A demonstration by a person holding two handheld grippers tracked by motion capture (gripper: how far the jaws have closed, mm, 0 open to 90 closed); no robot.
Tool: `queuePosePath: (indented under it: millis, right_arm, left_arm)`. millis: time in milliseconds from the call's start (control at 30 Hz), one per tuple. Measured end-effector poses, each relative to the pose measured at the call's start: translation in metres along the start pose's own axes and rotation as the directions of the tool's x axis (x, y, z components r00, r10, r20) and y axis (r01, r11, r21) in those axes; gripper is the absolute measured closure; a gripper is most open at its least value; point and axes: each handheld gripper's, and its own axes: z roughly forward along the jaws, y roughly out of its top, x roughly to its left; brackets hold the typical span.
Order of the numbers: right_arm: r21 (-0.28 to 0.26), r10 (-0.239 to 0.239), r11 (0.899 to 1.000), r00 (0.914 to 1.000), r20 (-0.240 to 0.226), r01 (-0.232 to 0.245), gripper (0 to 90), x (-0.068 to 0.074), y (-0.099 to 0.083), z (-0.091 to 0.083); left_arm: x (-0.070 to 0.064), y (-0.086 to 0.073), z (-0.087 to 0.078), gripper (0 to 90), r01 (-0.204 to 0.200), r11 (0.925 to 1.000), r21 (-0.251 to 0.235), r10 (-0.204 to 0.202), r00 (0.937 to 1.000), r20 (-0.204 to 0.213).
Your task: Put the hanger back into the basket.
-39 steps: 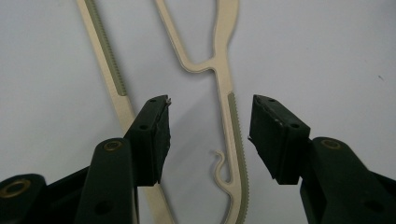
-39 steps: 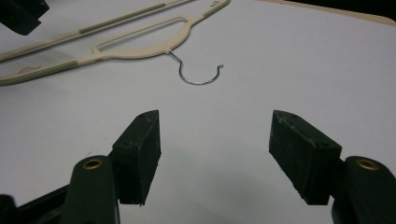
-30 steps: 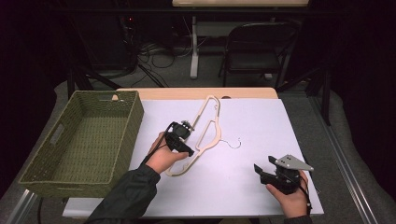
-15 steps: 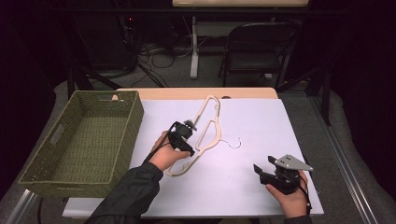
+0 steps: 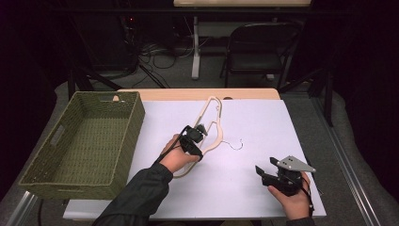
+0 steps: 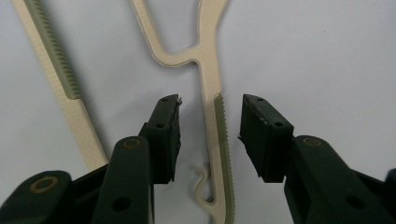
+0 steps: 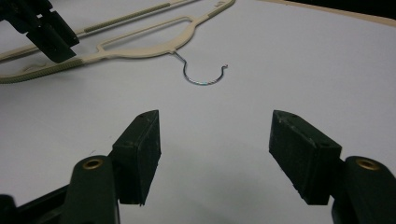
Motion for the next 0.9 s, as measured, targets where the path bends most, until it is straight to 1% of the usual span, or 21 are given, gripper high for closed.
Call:
queuePosePath:
  millis: [100,167,200,267,333,400,433,500,600,667,800,833,900]
  right_arm:
    - [-0.001,0.001,1.000,1.0000,0.001,-0.001,33.9,0.000,0.000,0.000]
    - [-0.001,0.003,1.000,1.0000,0.001,-0.003,33.9,0.000,0.000,0.000]
    - [-0.002,0.002,1.000,1.0000,0.001,-0.002,33.9,0.000,0.000,0.000]
    - [-0.002,0.003,1.000,1.0000,0.000,-0.003,33.9,0.000,0.000,0.000]
    - [-0.002,0.002,1.000,1.0000,-0.002,-0.002,33.9,-0.001,0.000,0.000]
    - [-0.001,0.002,1.000,1.0000,-0.003,-0.002,33.9,-0.001,0.000,0.000]
    - [0.000,0.003,1.000,1.0000,-0.003,-0.003,33.9,-0.001,0.000,0.000]
    - [-0.001,0.006,1.000,1.0000,-0.002,-0.006,33.9,-0.001,0.000,0.000]
    - [0.003,0.006,1.000,1.0000,-0.003,-0.006,33.9,-0.001,0.000,0.000]
    - [0.002,0.007,1.000,1.0000,-0.003,-0.007,33.9,-0.001,0.000,0.000]
    - [0.003,0.005,1.000,1.0000,-0.002,-0.005,33.9,-0.001,0.000,0.000]
    - [0.004,0.006,1.000,1.0000,-0.001,-0.006,33.9,-0.002,0.000,0.000]
    - [0.003,0.007,1.000,1.0000,-0.001,-0.007,33.9,-0.002,0.000,0.000]
  left_arm:
    - [-0.001,0.002,0.005,61.0,-0.001,0.9999,0.014,0.001,1.0000,0.001]
    - [-0.001,0.003,0.008,63.1,0.010,0.9997,0.022,-0.010,0.9999,0.009]
    - [-0.002,0.003,0.009,65.4,0.015,0.9993,0.034,-0.015,0.9998,0.012]
    - [-0.002,0.004,0.010,66.6,0.013,0.9994,0.033,-0.013,0.9999,0.010]
    - [-0.002,0.005,0.012,68.4,0.019,0.9987,0.046,-0.020,0.9996,0.017]
    - [-0.003,0.005,0.012,71.2,0.016,0.9985,0.052,-0.017,0.9998,0.014]
    - [-0.003,0.005,0.012,71.2,0.011,0.9984,0.055,-0.011,0.9999,0.002]
    - [-0.004,0.005,0.012,76.2,0.005,0.9984,0.056,-0.005,0.9999,-0.011]
    - [-0.005,0.005,0.012,77.0,0.007,0.9980,0.064,-0.006,0.9999,-0.015]
    - [-0.004,0.005,0.012,77.8,0.029,0.9971,0.070,-0.029,0.9996,-0.008]
    - [0.000,0.002,0.010,79.4,0.048,0.9946,0.092,-0.047,0.9988,-0.014]
    - [0.002,0.001,0.009,79.9,0.045,0.9933,0.106,-0.043,0.9989,-0.019]
    - [0.002,0.000,0.008,80.0,0.041,0.9929,0.112,-0.039,0.9991,-0.020]
